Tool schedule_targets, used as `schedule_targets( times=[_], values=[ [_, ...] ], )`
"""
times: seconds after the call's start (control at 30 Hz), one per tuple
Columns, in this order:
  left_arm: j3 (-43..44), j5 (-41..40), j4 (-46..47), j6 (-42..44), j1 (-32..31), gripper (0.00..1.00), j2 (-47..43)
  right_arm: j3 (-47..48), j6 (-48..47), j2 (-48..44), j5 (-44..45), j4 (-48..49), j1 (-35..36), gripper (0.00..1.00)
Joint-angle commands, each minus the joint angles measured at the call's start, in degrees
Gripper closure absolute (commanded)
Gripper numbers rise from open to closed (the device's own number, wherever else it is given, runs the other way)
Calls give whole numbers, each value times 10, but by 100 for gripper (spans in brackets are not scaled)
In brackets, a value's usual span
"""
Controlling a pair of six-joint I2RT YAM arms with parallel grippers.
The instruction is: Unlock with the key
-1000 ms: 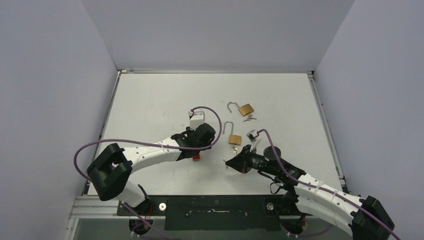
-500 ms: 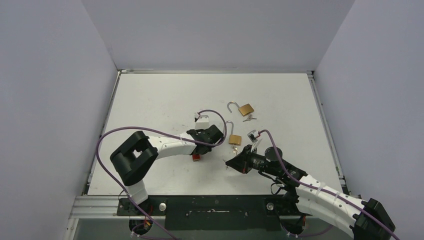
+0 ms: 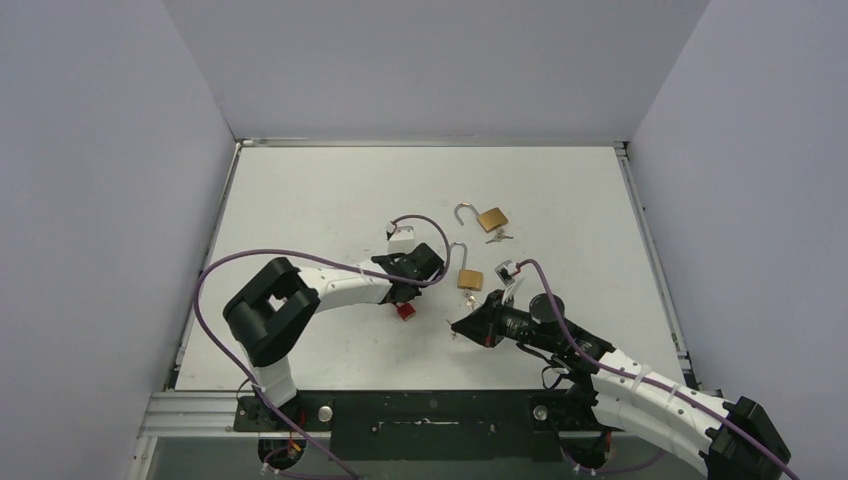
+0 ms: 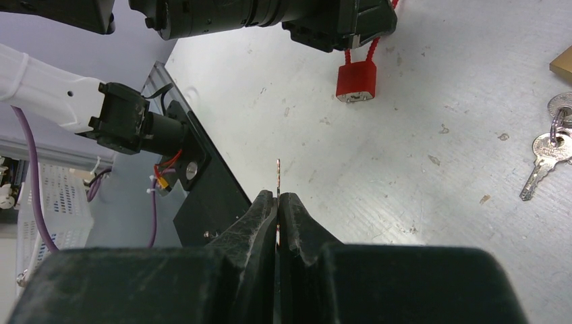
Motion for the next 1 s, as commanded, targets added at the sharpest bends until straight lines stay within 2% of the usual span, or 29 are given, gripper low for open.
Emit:
schedule_targets(
  times=[0.0,0.13,0.33,0.6,0.77,0.97],
  values=[
    [6,33,29,33,-3,100,-15,5,4,-10,10,10,2,100],
    [-12,85,102,90,-18,100,-97,9,11,-6,27,1,2,100],
    [-89,233,271,142,-19,100,-204,25,8,13,87,-44,-3,100],
    [-174,419,421,157,-20,100,-241,70,6,34,215,-164,-7,100],
    [-235,497,554,95,-20,100,-225,103,27,52,313,-250,-10,100],
    [-299,560,805,-103,-22,100,-140,123,32,86,347,-282,-16,100]
  ],
)
